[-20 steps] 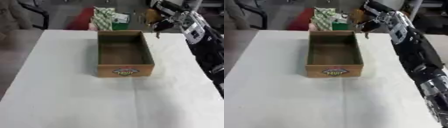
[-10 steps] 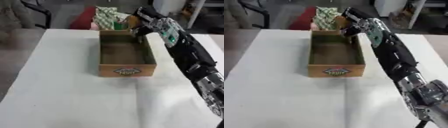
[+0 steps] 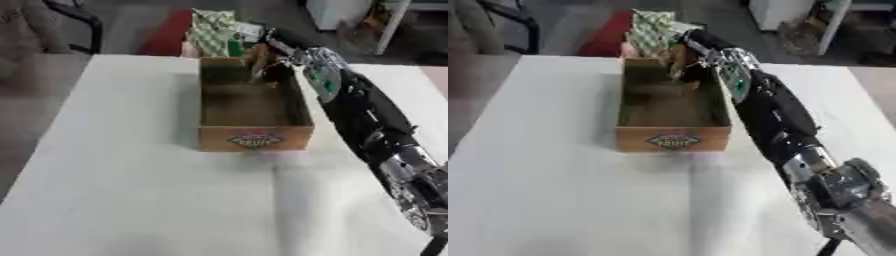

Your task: Pick up objects on the table and place them in the box.

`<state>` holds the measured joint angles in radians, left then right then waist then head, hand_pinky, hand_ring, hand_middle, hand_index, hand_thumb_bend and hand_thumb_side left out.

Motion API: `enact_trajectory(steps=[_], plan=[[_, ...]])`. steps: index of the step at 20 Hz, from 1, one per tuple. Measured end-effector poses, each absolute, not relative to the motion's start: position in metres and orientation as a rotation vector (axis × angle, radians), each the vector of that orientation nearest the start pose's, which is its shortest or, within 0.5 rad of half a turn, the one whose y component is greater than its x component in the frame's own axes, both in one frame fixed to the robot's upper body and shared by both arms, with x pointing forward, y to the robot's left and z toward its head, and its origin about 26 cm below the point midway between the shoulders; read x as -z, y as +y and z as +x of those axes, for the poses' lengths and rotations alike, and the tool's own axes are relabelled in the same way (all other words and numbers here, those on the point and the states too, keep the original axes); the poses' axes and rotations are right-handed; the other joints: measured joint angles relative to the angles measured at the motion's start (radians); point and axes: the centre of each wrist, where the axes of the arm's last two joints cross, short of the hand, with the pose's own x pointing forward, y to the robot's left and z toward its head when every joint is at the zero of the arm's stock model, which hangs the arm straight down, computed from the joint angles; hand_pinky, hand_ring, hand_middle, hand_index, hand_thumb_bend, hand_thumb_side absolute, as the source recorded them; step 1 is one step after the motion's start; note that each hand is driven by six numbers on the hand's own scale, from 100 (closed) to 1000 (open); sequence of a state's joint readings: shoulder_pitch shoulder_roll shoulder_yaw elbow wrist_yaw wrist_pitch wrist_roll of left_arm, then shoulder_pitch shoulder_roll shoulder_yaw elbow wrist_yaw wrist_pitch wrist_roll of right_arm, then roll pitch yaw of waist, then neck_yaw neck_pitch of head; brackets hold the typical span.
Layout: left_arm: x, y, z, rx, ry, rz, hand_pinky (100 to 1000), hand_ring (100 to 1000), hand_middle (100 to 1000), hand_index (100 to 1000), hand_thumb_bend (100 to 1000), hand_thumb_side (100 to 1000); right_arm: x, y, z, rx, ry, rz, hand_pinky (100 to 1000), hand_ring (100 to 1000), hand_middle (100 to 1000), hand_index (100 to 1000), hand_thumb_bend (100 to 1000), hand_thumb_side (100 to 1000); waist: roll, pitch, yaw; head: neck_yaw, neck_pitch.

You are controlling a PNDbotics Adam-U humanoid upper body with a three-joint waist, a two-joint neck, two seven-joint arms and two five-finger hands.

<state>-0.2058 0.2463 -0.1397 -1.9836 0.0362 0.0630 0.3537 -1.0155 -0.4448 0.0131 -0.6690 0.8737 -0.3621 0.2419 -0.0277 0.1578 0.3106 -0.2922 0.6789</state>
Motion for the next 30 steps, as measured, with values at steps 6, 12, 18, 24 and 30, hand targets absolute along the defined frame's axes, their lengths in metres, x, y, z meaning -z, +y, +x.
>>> enact_trajectory(steps=[6,12,18,24,30], plan=[[-0.155,0.222,0.289,-0.007,-2.117,0.169,561,713,585,640,100,748,-0.165,-0.329,0.492,-1.421,-1.397,-0.695,638,675,634,709,100,338,-0.005,-0.002,-0.004,0.005,0.006],[-0.154,0.223,0.289,-0.007,-2.115,0.169,562,714,585,640,100,749,-0.165,-0.342,0.489,-1.503,-1.292,-0.624,719,815,765,820,100,579,-0.006,-0.003,-0.011,0.013,0.007],[-0.154,0.223,0.289,-0.007,-2.115,0.170,562,714,585,639,100,749,-0.166,-0.349,0.485,-1.615,-1.212,-0.563,812,903,861,906,175,762,-0.009,-0.003,-0.015,0.025,0.005],[-0.154,0.223,0.289,-0.008,-2.115,0.171,563,714,585,640,100,750,-0.183,-0.349,0.482,-1.715,-1.160,-0.593,860,944,908,941,412,848,-0.012,-0.003,-0.019,0.034,0.005],[-0.154,0.223,0.289,-0.008,-2.115,0.171,563,715,585,640,100,749,-0.203,-0.347,0.480,-1.754,-1.144,-0.673,877,964,930,959,464,892,-0.012,-0.003,-0.022,0.040,0.006]])
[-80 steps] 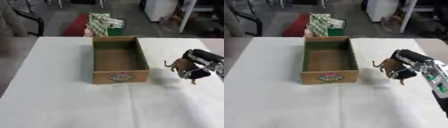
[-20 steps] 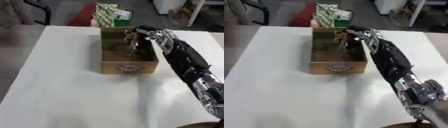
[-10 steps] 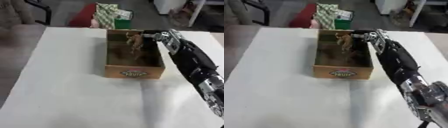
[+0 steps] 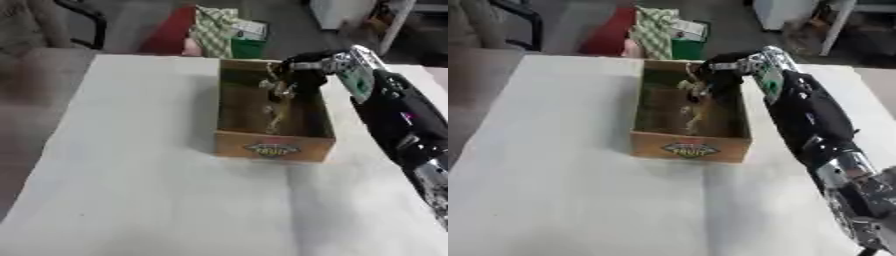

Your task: Pick up objects on the table and place them in the box.

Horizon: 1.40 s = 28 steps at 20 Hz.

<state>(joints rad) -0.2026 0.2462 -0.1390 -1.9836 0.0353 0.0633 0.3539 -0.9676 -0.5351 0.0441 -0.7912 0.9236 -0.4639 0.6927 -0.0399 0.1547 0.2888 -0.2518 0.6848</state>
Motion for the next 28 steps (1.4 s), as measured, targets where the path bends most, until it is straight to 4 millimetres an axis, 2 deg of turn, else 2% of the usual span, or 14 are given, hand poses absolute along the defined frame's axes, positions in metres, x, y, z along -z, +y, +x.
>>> enact_trajectory(steps=[7,12,21,28], plan=[[-0.154,0.223,0.289,-0.009,-2.112,0.174,564,715,585,640,100,751,-0.222,-0.343,0.478,-1.794,-1.132,-0.752,885,969,934,959,450,849,-0.007,0.000,-0.003,0.006,0.009],[-0.154,0.223,0.289,-0.009,-2.112,0.174,564,715,585,639,100,751,-0.223,-0.341,0.478,-1.820,-1.098,-0.783,875,962,923,953,446,848,-0.007,0.000,-0.002,0.009,0.009],[-0.154,0.223,0.289,-0.008,-2.112,0.174,565,716,585,639,100,754,-0.189,-0.337,0.484,-1.839,-1.055,-0.826,854,947,914,956,442,749,-0.004,0.005,0.009,0.007,0.009],[-0.154,0.223,0.289,-0.006,-2.110,0.173,566,717,585,639,100,753,-0.160,-0.334,0.485,-1.821,-1.063,-0.898,850,944,912,953,440,838,-0.001,0.006,0.010,0.003,0.009]])
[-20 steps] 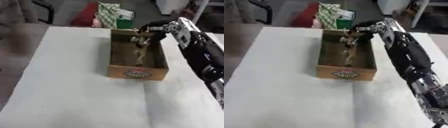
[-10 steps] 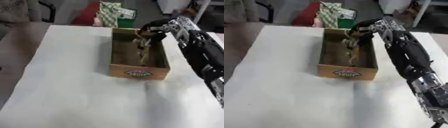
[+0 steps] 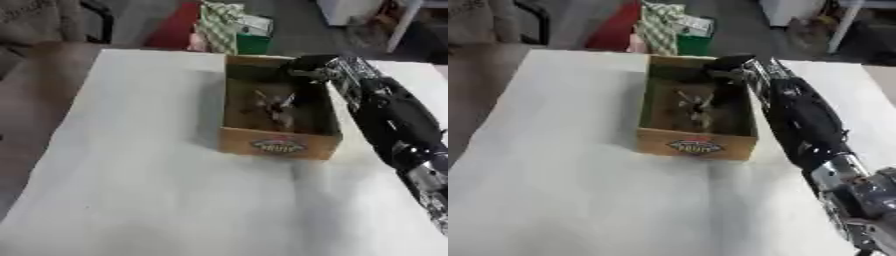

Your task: Pick up objects on the table and place them in the box.

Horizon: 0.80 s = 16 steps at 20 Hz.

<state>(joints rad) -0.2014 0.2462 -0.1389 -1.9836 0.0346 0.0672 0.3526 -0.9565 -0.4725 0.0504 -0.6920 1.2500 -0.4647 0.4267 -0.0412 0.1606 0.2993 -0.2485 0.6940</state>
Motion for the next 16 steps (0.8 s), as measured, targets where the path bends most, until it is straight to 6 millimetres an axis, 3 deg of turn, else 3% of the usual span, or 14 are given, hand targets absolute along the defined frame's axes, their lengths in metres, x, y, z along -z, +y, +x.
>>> enact_trajectory(steps=[8,12,16], plan=[[-0.154,0.223,0.289,-0.005,-2.109,0.173,566,717,586,639,100,753,-0.141,-0.330,0.482,-1.894,-1.013,-0.873,852,945,911,953,473,910,0.002,-0.001,-0.001,0.000,0.000],[-0.154,0.223,0.289,-0.005,-2.109,0.173,567,717,586,638,100,752,-0.143,-0.332,0.481,-1.955,-0.975,-0.839,849,942,904,951,458,967,0.002,-0.002,-0.004,0.001,0.000],[-0.154,0.223,0.289,-0.005,-2.109,0.173,567,717,586,639,100,751,-0.148,-0.339,0.478,-1.998,-0.931,-0.796,848,940,901,951,462,965,0.002,-0.002,-0.010,0.005,0.000]])
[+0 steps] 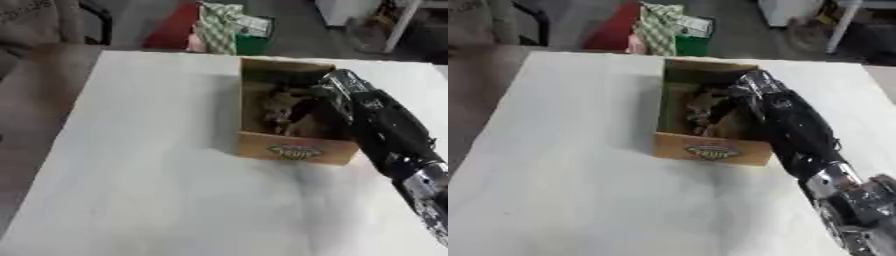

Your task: Pick up objects on the table and place them in the box.

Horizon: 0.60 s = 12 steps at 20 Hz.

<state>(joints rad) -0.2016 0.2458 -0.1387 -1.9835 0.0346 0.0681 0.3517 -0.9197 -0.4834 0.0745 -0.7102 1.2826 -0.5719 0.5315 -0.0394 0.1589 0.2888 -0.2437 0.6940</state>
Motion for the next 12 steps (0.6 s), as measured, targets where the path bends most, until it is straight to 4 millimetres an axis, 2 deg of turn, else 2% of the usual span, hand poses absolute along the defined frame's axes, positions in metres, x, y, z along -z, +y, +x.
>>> enact_trajectory(steps=[8,12], plan=[[-0.154,0.223,0.289,-0.004,-2.109,0.173,568,718,586,640,100,751,-0.157,-0.350,0.470,-1.965,-0.947,-0.762,847,937,898,950,464,943,0.001,0.002,-0.008,0.005,0.000],[-0.154,0.223,0.289,-0.004,-2.109,0.174,568,718,586,640,100,751,-0.172,-0.356,0.467,-1.923,-0.977,-0.774,851,937,898,949,457,911,0.000,0.002,-0.012,0.008,0.000]])
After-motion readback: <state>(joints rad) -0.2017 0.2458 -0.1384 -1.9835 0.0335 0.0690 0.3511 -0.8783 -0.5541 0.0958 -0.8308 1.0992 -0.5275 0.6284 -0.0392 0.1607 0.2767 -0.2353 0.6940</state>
